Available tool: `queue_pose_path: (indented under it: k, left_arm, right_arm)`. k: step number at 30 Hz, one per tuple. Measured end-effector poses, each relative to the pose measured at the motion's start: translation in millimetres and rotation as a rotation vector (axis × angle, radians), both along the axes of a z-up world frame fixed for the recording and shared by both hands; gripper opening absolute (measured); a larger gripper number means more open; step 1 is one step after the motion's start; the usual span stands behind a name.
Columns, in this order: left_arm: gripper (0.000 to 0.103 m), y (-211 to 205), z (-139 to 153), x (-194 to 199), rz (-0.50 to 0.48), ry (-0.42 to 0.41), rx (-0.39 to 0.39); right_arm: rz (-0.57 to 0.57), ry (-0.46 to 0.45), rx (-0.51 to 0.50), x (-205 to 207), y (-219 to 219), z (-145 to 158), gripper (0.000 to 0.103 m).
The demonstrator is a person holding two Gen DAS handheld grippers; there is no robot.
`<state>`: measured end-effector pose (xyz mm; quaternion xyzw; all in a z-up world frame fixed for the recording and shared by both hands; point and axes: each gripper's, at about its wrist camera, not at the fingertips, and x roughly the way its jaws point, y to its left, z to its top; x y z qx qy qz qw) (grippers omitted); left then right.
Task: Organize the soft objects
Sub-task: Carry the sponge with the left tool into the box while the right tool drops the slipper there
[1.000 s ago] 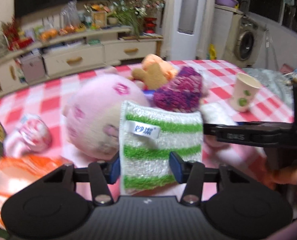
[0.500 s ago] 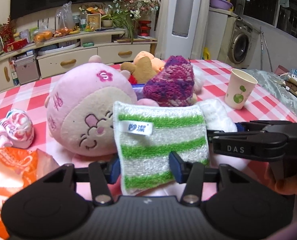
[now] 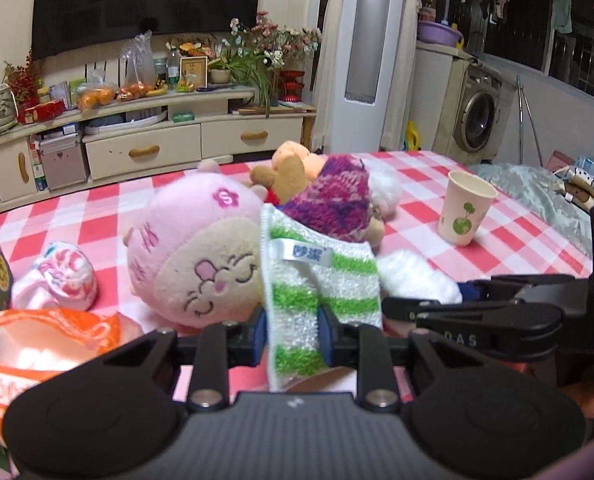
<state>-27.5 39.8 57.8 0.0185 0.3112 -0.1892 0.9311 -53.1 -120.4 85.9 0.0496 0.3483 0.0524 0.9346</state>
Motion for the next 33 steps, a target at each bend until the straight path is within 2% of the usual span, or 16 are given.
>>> queue_pose_path:
  k: [4,10,13,15,17,19,20,22,24,30,33]
  left_arm:
    - [0.023,6.2,3.5,-4.8,0.001,0.007,-0.009]
    - [0.025,9.5,-6.3,-7.6,-0.05,0.056,-0.026]
    - [0.034,9.3,-14.1,-0.4,-0.053,0.083,-0.056]
    - [0.049,7.9,-17.5,4.4,-0.061,0.089,-0.083]
    - [0.057,4.1,-19.4,6.5,-0.061,0.077,-0.087]
    - [0.059,0.6,-20.5,8.8,-0.053,0.068,-0.091]
    - [0.058,-1.0,-21.5,10.9,-0.048,0.073,-0.091]
    - [0.042,-2.3,-22.7,14.0,-0.025,0.077,-0.079]
    - [0.034,0.6,-23.7,16.7,-0.007,0.084,-0.093]
    - [0.022,0.0,-11.7,10.8,0.006,0.057,-0.097]
    - [0.019,1.1,-1.6,6.1,0.011,0.035,-0.098]
  right_arm:
    - [0.031,-0.007,0.02,-1.2,5.4,1.4,0.059]
    - [0.102,-0.009,-0.019,0.3,20.7,-2.6,0.059]
    - [0.108,-0.012,-0.032,5.0,18.8,-7.6,0.059]
    - [0.111,-0.009,-0.018,8.1,14.6,-10.7,0.058]
    - [0.116,-0.008,-0.019,8.8,12.3,-13.3,0.057]
    - [0.121,-0.011,-0.017,8.4,10.5,-13.1,0.057]
    - [0.123,-0.013,-0.019,8.8,10.0,-13.1,0.057]
    - [0.129,-0.015,-0.024,8.3,10.4,-12.6,0.057]
    - [0.127,-0.015,-0.027,7.7,10.0,-12.0,0.055]
    - [0.112,-0.003,-0.024,-1.5,13.5,-7.4,0.05]
    - [0.113,-0.008,-0.03,-5.0,17.2,-4.5,0.046]
